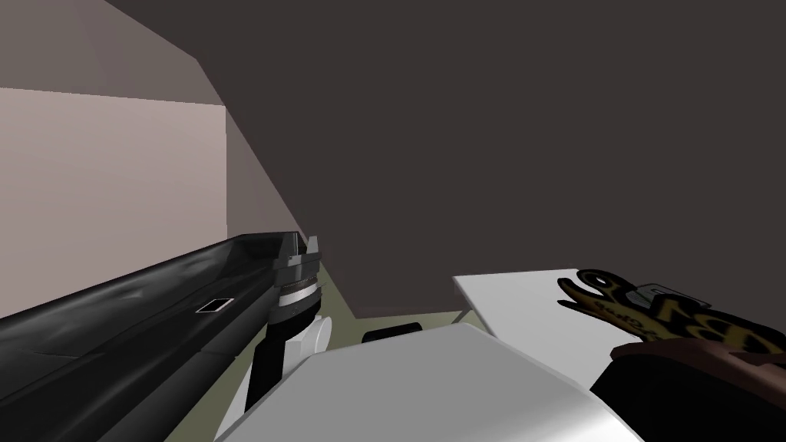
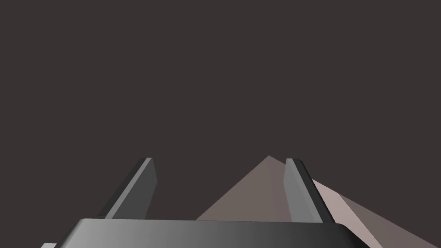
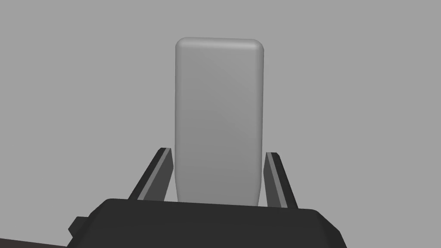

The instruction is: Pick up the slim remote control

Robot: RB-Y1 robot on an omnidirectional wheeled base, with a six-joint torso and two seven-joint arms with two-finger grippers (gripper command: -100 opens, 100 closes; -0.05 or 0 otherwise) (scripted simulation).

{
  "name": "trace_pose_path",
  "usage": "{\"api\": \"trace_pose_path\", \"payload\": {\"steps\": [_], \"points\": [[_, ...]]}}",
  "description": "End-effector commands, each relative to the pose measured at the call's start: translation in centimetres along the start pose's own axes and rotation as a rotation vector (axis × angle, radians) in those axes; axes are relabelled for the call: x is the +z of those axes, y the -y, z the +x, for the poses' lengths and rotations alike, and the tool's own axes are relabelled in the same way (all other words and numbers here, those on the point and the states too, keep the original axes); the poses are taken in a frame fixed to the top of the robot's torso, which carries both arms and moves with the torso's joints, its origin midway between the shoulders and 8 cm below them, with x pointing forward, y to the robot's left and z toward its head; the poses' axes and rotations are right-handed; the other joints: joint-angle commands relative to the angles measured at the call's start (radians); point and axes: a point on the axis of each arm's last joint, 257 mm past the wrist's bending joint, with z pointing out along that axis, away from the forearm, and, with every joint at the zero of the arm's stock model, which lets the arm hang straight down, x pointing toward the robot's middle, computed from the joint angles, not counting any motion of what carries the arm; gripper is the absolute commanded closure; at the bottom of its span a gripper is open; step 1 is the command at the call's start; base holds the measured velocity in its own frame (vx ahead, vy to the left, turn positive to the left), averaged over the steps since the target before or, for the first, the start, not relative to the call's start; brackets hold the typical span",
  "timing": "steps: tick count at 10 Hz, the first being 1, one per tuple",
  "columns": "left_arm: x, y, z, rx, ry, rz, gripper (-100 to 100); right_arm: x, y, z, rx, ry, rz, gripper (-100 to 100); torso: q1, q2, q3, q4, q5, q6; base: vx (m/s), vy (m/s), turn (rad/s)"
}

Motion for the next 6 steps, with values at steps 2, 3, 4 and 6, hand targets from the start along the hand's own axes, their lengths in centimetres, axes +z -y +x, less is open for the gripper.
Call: {"api": "trace_pose_path", "payload": {"steps": [2,3,4,6], "points": [[0.0,0.0,0.0,0.000,0.000,0.000,0,0.0,0.0,0.0,0.000,0.000,0.000,0,0.000,0.000,0.000,0.000,0.000,0.000,0.000,0.000,0.000],[0.0,0.0,0.0,0.000,0.000,0.000,0,-1.3,0.2,1.0,-0.008,-0.002,-0.003,100,0.000,0.000,0.000,0.000,0.000,0.000,0.028,0.031,-0.074],[0.0,0.0,0.0,0.000,0.000,0.000,0,-1.8,0.2,1.3,-0.011,-0.003,-0.005,100,0.002,-0.001,-0.001,0.000,0.001,0.001,0.042,0.043,-0.075],[0.0,0.0,0.0,0.000,0.000,0.000,0,-1.3,0.2,1.2,-0.008,-0.003,-0.003,0,0.002,-0.002,-0.001,-0.001,0.001,0.000,0.009,0.008,-0.008]]}}
